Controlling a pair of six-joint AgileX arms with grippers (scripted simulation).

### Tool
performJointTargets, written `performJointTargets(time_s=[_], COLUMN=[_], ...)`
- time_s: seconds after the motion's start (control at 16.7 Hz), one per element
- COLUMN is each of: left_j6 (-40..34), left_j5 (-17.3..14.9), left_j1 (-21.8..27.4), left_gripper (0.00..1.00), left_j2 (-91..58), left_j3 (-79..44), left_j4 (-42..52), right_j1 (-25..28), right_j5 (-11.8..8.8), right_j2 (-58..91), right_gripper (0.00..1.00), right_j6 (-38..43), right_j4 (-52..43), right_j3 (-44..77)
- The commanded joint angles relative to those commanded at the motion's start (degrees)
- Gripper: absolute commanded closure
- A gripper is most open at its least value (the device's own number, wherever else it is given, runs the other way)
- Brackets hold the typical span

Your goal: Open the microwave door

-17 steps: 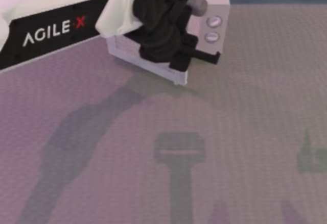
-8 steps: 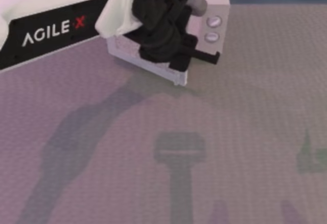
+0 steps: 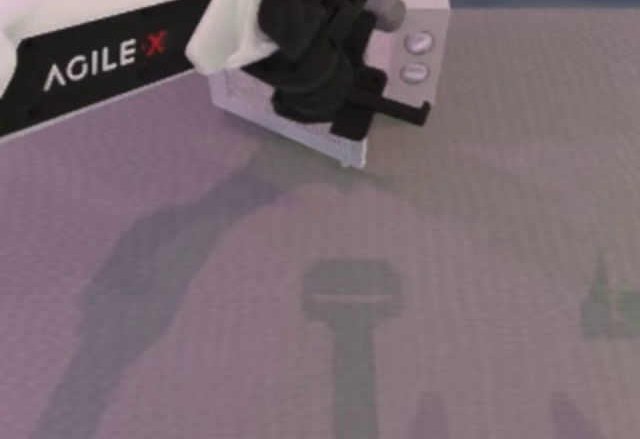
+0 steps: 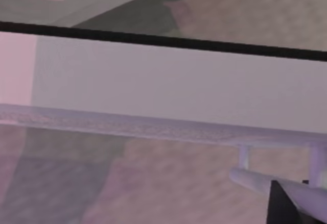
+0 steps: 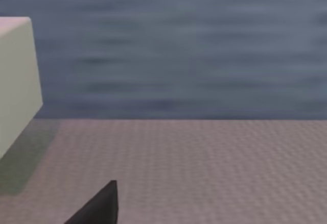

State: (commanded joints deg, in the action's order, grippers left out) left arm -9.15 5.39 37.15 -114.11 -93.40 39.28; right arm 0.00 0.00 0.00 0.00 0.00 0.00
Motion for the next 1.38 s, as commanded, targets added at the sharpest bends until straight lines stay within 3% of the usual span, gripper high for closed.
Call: performJointTargets(time_s=[0.48,1.38], left_j6=[3.44,3.51], left_j5=[-1.98,-2.01], left_j1=[-0.84,-0.87], left_gripper=[1.00,1.00], left_j2=[2.30,2.33], left_j3=[3.25,3.32], left_j4=[-1.24,-1.26], right_j1=[0.00,0.00], right_j5=[0.00,0.00], right_j2=[0.00,0.00], right_gripper=[0.00,0.00], right_j6=[0.00,0.00], right_j4=[0.00,0.00], right_j3=[0.00,0.00])
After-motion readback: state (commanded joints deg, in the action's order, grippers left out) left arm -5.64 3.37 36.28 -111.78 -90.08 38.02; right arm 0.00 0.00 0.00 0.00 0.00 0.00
